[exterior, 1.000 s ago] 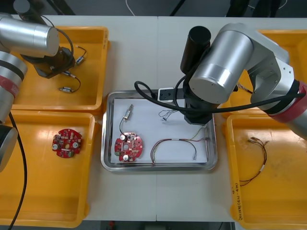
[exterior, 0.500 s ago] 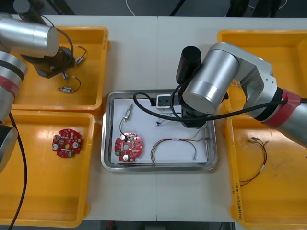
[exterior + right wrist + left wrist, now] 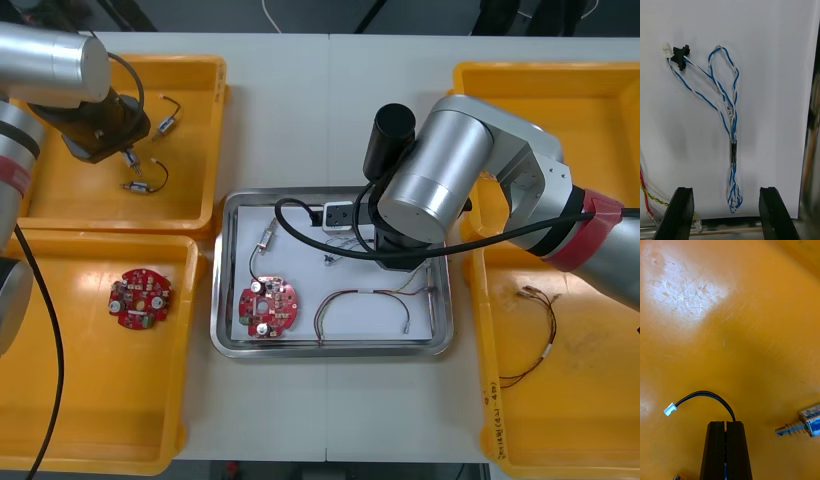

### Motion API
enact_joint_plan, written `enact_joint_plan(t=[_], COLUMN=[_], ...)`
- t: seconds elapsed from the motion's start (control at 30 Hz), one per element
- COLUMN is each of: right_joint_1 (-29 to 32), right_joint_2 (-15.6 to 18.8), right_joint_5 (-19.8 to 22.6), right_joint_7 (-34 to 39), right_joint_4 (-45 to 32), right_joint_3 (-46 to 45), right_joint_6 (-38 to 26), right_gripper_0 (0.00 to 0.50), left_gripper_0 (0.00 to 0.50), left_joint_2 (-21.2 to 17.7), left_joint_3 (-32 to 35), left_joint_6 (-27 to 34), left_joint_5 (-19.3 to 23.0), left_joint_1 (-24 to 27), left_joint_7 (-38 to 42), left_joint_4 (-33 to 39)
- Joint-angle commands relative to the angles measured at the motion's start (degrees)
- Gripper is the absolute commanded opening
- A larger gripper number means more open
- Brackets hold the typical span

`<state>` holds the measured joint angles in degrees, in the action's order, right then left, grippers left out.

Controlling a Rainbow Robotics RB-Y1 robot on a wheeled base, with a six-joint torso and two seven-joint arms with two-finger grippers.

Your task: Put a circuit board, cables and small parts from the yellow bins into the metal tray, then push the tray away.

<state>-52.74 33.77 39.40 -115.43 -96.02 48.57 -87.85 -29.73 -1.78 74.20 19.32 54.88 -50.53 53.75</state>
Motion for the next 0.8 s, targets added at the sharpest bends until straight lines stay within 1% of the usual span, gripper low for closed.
enact_joint_plan(t=[0.03,0.2,0.23,0.33,0.37,0.43,0.6,0.63,0.67,0.8], right_joint_1=[-2.37,-2.37,-2.37,-2.37,-2.37,-2.37,-1.67,-1.31,-0.08,2.91], right_joint_2=[-0.99,-1.87,-2.57,-3.89,-3.89,-4.59,-4.59,-4.68,-4.77,-4.68], right_joint_5=[0.24,-0.20,-0.37,-0.55,-0.55,-0.55,-1.25,-1.34,-2.04,-3.36], right_joint_7=[0.29,0.29,0.46,0.90,0.90,1.26,2.13,2.31,2.57,3.01], right_joint_4=[-1.53,-2.94,-3.12,-3.73,-3.73,-4.61,-7.33,-7.69,-9.27,-12.43], right_joint_3=[-0.75,-2.60,-3.39,-5.68,-5.68,-8.40,-11.92,-12.53,-15.34,-21.15], right_joint_6=[-1.10,-4.61,-6.72,-10.41,-10.41,-14.46,-20.43,-21.14,-22.15,-22.15], right_gripper_0=[0.500,0.500,0.500,0.500,0.500,0.500,0.500,0.500,0.500,0.500], left_gripper_0=[0.000,0.000,0.000,0.000,0.000,0.000,0.000,0.000,0.000,0.000], left_joint_2=[-2.52,-2.87,-3.05,-3.23,-3.23,-3.49,-3.49,-3.49,-3.49,-3.49], left_joint_3=[3.45,4.33,4.76,5.29,5.29,6.35,6.61,6.52,6.61,6.61], left_joint_6=[3.85,6.31,7.19,8.42,8.42,9.91,10.18,10.26,10.26,10.18], left_joint_5=[-0.08,-0.78,-1.04,-1.66,-1.66,-1.83,-2.01,-2.10,-2.27,-2.45], left_joint_1=[1.72,1.72,1.72,1.72,1.72,1.72,1.72,1.72,1.72,1.72], left_joint_7=[1.57,1.22,1.05,0.78,0.78,0.43,-0.01,-0.01,-0.18,-0.18], left_joint_4=[5.66,8.12,9.18,10.67,10.67,11.99,12.34,12.34,12.34,12.25])
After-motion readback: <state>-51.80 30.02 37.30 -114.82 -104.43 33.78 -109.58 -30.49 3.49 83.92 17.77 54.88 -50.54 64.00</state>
